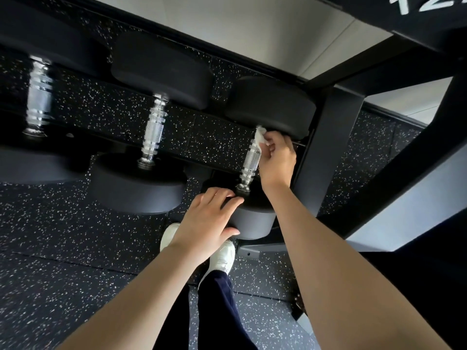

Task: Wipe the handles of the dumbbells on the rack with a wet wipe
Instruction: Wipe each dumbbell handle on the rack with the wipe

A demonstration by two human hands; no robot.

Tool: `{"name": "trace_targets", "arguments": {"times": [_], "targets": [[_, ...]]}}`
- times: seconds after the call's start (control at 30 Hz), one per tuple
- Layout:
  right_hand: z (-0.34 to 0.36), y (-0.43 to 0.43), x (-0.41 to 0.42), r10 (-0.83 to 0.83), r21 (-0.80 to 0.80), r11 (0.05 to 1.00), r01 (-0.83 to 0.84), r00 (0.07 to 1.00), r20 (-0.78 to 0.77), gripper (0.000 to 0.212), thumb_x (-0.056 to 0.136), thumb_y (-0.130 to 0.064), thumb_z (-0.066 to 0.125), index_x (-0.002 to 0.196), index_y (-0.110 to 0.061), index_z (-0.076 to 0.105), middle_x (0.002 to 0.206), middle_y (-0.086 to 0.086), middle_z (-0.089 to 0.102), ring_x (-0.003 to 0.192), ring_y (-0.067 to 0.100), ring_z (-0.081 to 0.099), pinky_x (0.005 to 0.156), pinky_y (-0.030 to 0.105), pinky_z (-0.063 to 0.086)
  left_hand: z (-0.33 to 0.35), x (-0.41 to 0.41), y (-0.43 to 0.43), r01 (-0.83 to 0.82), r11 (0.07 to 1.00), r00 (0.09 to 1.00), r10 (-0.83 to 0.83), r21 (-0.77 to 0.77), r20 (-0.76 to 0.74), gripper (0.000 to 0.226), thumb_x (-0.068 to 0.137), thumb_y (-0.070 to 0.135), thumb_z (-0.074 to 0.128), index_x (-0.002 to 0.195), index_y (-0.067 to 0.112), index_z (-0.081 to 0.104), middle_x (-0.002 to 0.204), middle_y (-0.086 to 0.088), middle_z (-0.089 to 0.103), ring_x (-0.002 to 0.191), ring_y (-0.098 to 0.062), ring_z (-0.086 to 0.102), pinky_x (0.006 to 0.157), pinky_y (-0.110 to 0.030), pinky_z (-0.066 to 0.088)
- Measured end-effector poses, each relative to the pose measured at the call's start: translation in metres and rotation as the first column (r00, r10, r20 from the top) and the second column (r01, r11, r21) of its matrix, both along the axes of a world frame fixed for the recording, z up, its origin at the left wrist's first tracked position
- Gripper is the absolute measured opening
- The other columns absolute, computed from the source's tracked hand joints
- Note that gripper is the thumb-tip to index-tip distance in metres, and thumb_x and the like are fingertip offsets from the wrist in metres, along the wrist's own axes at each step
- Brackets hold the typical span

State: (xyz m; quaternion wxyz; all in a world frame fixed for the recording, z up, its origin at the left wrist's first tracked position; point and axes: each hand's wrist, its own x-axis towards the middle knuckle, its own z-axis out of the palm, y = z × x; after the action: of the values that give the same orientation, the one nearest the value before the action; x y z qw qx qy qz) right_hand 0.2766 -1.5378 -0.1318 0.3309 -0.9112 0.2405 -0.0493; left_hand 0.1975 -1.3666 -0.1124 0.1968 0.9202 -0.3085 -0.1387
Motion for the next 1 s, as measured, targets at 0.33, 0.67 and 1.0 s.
{"name": "trace_targets", "arguments": {"times": [0.33, 0.67, 1.0], "targets": [[-0.001, -0.003, -0.044, 0.279, 0.113, 0.959, -0.259, 0.935, -0.218, 0.013, 0.078, 0.003, 0.068, 0.084, -0.009, 0.068, 0.092, 0.006, 0.061, 0.073, 0.016, 0.057, 0.070, 0.031, 0.052, -0.001, 0.001, 0.000, 0.003, 1.000, 1.000, -0.003, 0.015, -0.012, 0.069, 0.061, 0.041, 0.082, 0.120, 0.014, 0.057, 0.114, -0.006, 0.057, 0.107, -0.027, 0.052, 0.084, -0.042, 0.048], [0.001, -0.012, -0.049, 0.163, 0.302, 0.953, -0.011, 0.860, -0.483, 0.019, 0.080, -0.007, 0.071, 0.073, -0.023, 0.065, 0.088, 0.004, 0.071, 0.084, 0.016, 0.065, 0.075, 0.026, 0.052, -0.001, 0.001, 0.000, 0.008, 1.000, 1.000, -0.008, 0.018, -0.009, 0.069, 0.061, 0.042, 0.082, 0.120, 0.015, 0.057, 0.114, -0.005, 0.057, 0.106, -0.026, 0.051, 0.082, -0.040, 0.047], [0.008, -0.003, -0.034, -0.241, 0.459, 0.802, 0.382, 0.910, -0.337, 0.017, 0.080, -0.006, 0.070, 0.074, -0.021, 0.062, 0.074, -0.008, 0.063, 0.067, 0.000, 0.057, 0.060, 0.005, 0.042, -0.002, 0.002, 0.000, 0.004, 1.000, 1.000, -0.004, -0.003, -0.004, 0.070, 0.060, 0.041, 0.083, 0.120, 0.014, 0.059, 0.114, -0.005, 0.058, 0.106, -0.027, 0.052, 0.080, -0.041, 0.048]]}}
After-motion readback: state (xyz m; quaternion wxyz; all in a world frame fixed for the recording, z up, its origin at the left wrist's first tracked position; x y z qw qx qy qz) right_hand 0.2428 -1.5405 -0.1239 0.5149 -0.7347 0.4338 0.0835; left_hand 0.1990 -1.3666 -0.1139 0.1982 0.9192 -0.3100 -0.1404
